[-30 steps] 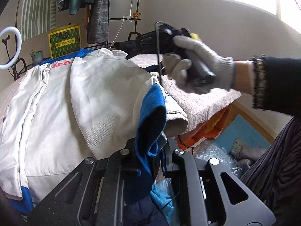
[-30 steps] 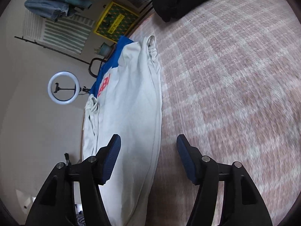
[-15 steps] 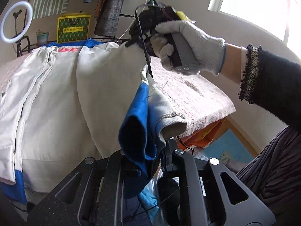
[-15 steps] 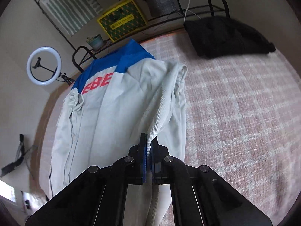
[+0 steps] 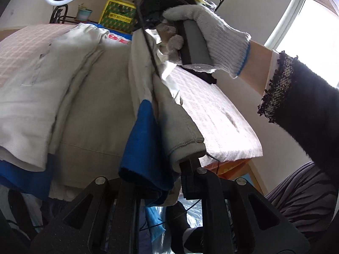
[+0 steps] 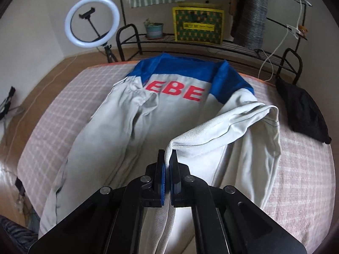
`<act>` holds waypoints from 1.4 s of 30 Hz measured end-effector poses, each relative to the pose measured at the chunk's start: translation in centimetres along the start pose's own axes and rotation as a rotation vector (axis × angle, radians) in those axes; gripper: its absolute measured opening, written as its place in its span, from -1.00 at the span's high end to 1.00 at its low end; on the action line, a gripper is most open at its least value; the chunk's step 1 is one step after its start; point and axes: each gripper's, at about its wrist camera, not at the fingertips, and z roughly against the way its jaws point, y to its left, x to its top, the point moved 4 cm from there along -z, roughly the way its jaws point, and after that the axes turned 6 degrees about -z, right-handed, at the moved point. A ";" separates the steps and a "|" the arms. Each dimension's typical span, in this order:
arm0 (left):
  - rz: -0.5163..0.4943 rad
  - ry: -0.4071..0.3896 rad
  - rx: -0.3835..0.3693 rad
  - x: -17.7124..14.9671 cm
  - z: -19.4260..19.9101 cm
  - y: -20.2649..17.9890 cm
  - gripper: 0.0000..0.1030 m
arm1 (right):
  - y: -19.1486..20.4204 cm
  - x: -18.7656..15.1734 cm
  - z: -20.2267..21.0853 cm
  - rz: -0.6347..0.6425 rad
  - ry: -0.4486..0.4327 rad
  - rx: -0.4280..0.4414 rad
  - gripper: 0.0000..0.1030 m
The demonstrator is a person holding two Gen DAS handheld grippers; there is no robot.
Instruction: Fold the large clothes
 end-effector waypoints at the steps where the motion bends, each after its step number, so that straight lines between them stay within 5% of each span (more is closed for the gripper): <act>1: -0.002 0.003 0.001 -0.2 0.0 0.1 0.75 | 0.8 -0.2 -0.8 0.013 0.017 -0.001 0.96; 7: -0.043 0.009 -0.006 -0.4 -0.4 -0.9 0.75 | -0.6 -0.7 -0.4 -0.003 0.028 0.010 0.95; 11: -0.086 0.018 -0.009 -0.3 -1.0 -2.1 0.75 | -7.9 -0.9 1.7 -0.202 0.022 0.110 0.89; 16: -0.134 0.046 -0.015 -0.4 -2.2 -3.4 0.76 | -20.4 -3.4 2.4 -0.482 -0.004 0.081 0.74; 18: -0.140 0.058 -0.023 -0.5 -2.7 -3.9 0.76 | -23.9 -4.7 2.2 -0.632 -0.034 0.196 0.40; 20: -0.143 0.064 -0.027 -0.3 -3.0 -4.3 0.76 | -26.3 -5.8 1.7 -0.751 -0.063 0.302 -0.35; 21: -0.145 0.069 -0.029 -0.4 -3.2 -4.5 0.76 | -27.0 -6.1 1.3 -0.779 -0.062 0.335 -0.39; 26: -0.138 0.081 -0.030 -0.1 -3.4 -4.8 0.76 | -27.0 -5.7 -1.6 -0.824 -0.058 0.503 -0.39; 31: -0.124 0.082 -0.030 0.2 -3.2 -4.4 0.76 | -23.7 -4.3 -5.5 -0.784 0.019 0.519 -0.34; 34: -0.103 0.084 -0.042 0.4 -3.4 -4.2 0.76 | -22.7 -3.2 -6.3 -0.768 0.019 0.465 0.84; 37: -0.073 0.080 -0.069 1.0 -3.5 -4.1 0.76 | -22.2 -1.3 -4.1 -0.715 -0.032 0.379 0.91; 42: -0.023 0.052 -0.114 1.8 -2.6 -3.6 0.76 | -20.4 2.9 1.5 -0.474 -0.080 0.073 0.93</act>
